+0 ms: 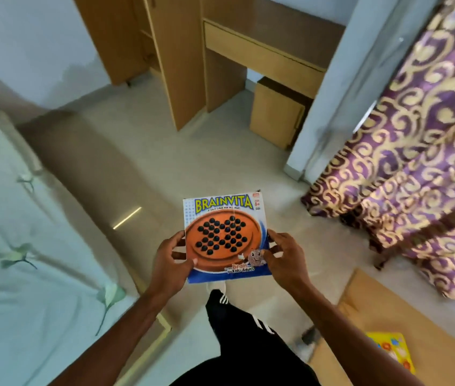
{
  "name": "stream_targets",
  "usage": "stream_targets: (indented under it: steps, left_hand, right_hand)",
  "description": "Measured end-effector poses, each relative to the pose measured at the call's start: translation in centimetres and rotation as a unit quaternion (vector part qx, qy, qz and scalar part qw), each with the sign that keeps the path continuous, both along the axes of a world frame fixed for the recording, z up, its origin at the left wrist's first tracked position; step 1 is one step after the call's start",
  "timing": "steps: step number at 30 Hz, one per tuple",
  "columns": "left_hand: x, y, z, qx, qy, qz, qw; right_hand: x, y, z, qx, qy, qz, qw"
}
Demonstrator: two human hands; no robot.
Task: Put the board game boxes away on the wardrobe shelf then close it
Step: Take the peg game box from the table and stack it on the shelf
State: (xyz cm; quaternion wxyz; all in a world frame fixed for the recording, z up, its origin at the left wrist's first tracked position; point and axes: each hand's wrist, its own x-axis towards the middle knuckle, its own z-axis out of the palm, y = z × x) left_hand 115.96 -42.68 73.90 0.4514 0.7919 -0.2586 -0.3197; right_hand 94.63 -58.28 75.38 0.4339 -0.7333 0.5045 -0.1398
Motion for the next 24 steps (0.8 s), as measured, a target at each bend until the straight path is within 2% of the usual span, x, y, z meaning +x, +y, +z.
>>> stream_targets:
  steps: [10, 18, 24]
  left_hand:
    - [19.6, -10.2, 2.1, -0.003, -0.033, 0.120, 0.992]
    - [36.4, -14.9, 2.1, -0.032, -0.051, 0.197, 0.979]
    - [51.1, -19.0, 2.7, -0.043, -0.052, 0.205, 0.976]
  right_hand:
    - [24.0, -14.4, 1.5, -0.030, -0.004, 0.145, 0.989]
    - [44.3, -21.7, 1.4, -0.051, -0.058, 0.222, 0.972]
    - [59.7, -26.5, 1.2, -0.077, -0.063, 0.264, 0.960]
